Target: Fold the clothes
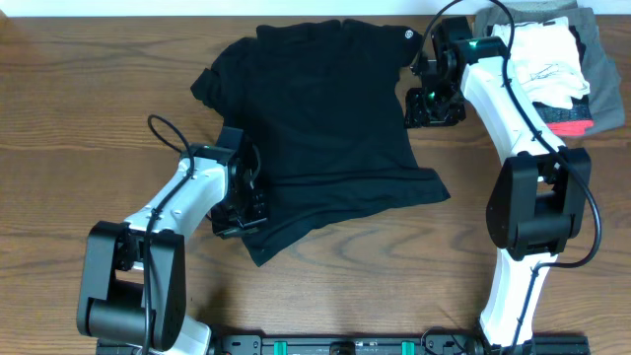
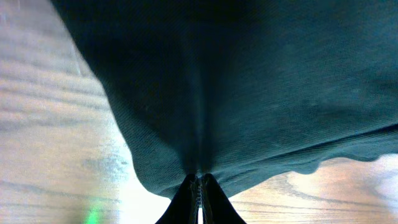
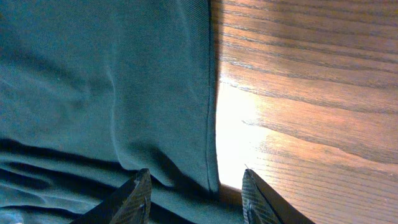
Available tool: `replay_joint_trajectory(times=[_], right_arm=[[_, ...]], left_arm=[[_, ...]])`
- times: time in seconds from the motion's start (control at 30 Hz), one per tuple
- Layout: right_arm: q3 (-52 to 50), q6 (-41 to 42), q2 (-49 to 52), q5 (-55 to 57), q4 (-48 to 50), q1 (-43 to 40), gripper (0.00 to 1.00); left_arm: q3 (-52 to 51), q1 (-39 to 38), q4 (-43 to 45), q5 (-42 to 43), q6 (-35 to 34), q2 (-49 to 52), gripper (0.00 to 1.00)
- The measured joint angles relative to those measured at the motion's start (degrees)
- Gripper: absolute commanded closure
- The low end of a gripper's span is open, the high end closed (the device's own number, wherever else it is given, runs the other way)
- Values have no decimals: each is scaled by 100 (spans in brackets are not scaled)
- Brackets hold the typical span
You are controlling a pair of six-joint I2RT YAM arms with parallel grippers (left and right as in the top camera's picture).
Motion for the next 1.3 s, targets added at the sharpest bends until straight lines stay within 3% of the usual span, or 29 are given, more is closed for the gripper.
replay_joint_trajectory(times=[0.67,1.03,1.3], right_arm=[[0,2,0,2,186,2,53],[0,7,0,4,186,-63,50],[0,24,0,7,186,-109,45]], left_arm=[[-787,448,507,216,-1333,-122,94],[-1034,1921,271,490,-1698,-168,94],[-1040,2660,267,492,-1327,-168,94]])
